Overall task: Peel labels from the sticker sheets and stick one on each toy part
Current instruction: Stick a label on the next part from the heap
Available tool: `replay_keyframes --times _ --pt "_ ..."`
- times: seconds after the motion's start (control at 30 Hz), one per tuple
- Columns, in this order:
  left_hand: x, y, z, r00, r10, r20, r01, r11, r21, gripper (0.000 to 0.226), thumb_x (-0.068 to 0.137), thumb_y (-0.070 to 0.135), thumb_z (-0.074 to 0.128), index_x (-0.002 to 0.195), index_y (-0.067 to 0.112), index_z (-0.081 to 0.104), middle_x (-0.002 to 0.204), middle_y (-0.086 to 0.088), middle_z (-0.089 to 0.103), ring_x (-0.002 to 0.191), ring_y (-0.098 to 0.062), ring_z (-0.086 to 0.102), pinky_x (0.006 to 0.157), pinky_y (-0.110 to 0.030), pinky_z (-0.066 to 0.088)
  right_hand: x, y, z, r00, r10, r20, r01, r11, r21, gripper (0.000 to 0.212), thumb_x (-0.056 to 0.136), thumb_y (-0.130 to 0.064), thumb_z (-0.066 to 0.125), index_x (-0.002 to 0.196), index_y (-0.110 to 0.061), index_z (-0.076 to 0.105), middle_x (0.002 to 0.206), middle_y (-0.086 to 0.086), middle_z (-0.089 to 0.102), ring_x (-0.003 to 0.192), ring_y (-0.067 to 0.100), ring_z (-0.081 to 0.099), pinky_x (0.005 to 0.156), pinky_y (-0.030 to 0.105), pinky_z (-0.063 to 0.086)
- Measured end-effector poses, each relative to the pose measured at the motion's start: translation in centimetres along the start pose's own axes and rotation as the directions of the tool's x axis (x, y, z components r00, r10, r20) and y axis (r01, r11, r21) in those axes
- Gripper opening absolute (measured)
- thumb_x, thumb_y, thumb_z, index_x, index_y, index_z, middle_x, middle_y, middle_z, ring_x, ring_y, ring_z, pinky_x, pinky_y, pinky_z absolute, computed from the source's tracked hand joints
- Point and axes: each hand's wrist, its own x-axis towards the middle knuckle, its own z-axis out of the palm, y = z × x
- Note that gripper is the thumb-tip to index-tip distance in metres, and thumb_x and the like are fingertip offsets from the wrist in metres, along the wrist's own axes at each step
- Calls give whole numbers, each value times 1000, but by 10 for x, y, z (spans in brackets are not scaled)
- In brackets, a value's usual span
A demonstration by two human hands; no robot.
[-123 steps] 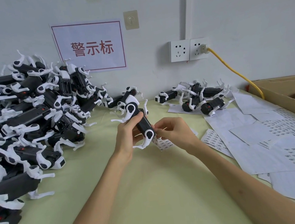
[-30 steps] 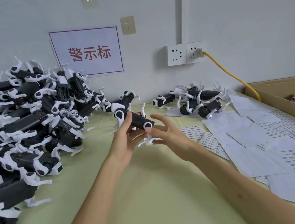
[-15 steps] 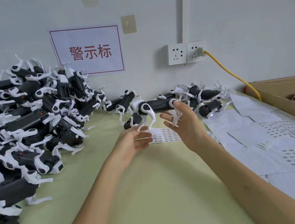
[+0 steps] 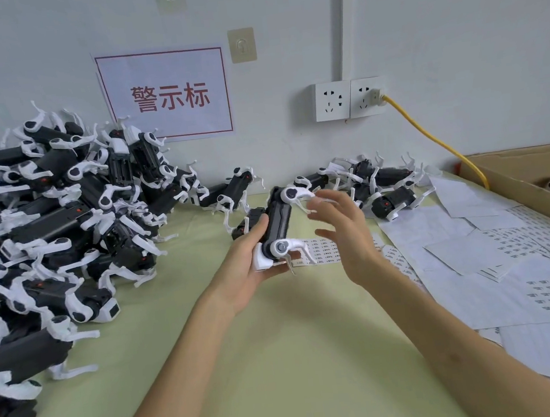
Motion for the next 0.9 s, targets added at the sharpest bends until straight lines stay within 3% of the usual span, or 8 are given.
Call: replay_keyframes --times 0.07,0.13,0.27,0.43,0.53,0.67,0.77,0.9 --pt "2 -1 -2 998 38 -51 -39 999 -20 52 90 52 59 126 17 72 121 -9 74 108 -26 70 86 -40 61 0 0 -1 992 -62 -109 58 998 -35 9 94 -22 68 103 -24 68 105 -3 72 91 8 69 78 29 49" --pt "3 -1 -3 994 57 -97 -58 998 -1 58 94 49 57 135 9 63 126 -17 71 109 -29 68 94 -44 59 0 -2 -2 981 -98 -167 90 994 -59 10 95 -13 65 92 -23 68 97 -1 73 86 9 68 75 27 48" --pt "2 -2 0 984 93 -152 -85 995 58 54 98 46 56 130 3 65 126 -23 68 105 -25 66 100 -47 53 -2 -7 -1 996 -92 -10 91 994 -54 15 94 -10 64 82 -18 67 86 -2 72 81 12 71 72 25 50" --pt "1 -4 2 985 110 -133 -96 989 113 37 100 43 57 116 14 74 109 -7 76 97 -19 70 87 -36 53 -8 -7 7 980 -100 174 121 986 -117 17 97 -12 64 81 -19 67 88 0 72 88 14 71 71 21 51" --pt "0 -4 3 987 115 -114 -99 985 140 33 104 38 55 121 15 73 117 -6 76 108 -22 72 91 -36 55 -10 -8 8 977 -91 191 113 988 -108 17 98 -11 63 83 -17 66 89 3 71 88 18 73 66 17 50" --pt "-2 -4 5 987 107 -121 -89 985 147 36 105 34 54 131 11 65 129 -13 71 124 -31 65 112 -55 45 -11 -8 7 978 -79 193 97 992 -85 16 99 -8 60 84 -12 64 89 6 72 84 19 74 67 21 52" --pt "-3 -4 6 984 116 -132 -91 978 186 36 105 32 55 132 10 64 129 -14 70 124 -32 65 113 -56 44 -10 -9 6 976 -96 197 116 989 -92 17 101 -10 60 84 -12 64 90 6 73 83 21 75 68 22 53" --pt "-4 -4 8 980 128 -155 -91 970 224 31 103 33 58 127 14 66 123 -10 73 120 -30 67 103 -44 50 -9 -8 5 975 -102 198 126 985 -115 17 102 -12 59 85 -13 62 88 2 73 80 18 74 66 19 52"
